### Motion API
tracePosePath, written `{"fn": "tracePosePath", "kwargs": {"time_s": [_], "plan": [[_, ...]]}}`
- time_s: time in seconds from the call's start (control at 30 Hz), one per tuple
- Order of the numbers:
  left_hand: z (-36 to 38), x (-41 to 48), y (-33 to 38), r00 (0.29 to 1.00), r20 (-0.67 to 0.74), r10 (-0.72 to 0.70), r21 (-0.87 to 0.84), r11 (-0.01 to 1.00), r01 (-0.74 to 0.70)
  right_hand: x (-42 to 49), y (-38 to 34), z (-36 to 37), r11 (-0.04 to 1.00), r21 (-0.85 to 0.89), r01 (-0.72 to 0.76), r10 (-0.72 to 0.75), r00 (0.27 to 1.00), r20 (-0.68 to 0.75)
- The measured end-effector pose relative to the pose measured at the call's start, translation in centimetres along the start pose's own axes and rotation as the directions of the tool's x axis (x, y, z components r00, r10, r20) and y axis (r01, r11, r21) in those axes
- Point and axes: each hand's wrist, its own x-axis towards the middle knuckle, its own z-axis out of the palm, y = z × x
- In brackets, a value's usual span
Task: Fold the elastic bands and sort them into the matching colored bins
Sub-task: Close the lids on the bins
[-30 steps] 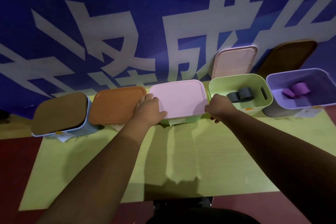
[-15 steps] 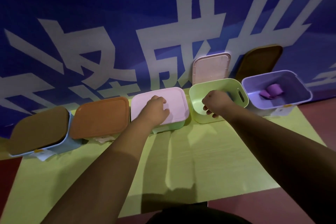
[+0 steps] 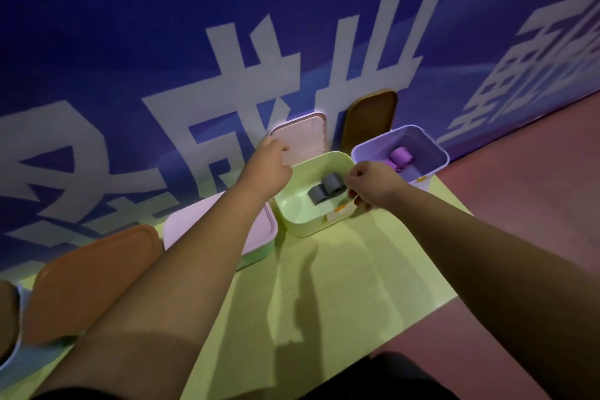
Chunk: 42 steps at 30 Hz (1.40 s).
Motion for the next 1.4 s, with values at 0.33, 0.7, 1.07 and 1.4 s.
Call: {"fn": "tracePosePath", "kwargs": {"time_s": [0.33,0.7,1.07,1.4], "plan": [[2.6,6.2,5.1,0.987,-0.086,-0.136,0.148,0.978,0.148,5.9,4.2,-4.2,0.996,0.076,0.044,-0.051,0.995,0.090],[4.9,6.2,7.2,0.808,-0.368,-0.460,0.152,0.827,0.541,12.1,5.4,-9.2,0.998,0.049,0.050,-0.063,0.944,0.323],[1.4,-0.1,5.7,0.678,-0.364,-0.639,-0.584,0.724,0.368,14.7,3.3,-8.5,0.763,0.590,-0.265,0.062,0.938,0.340],[3.6,-0.9,3.9,0.467,0.279,-0.839,-0.810,0.056,0.584,15.5,5.4,-7.2,0.979,0.187,-0.081,0.039,0.975,0.220]]}}
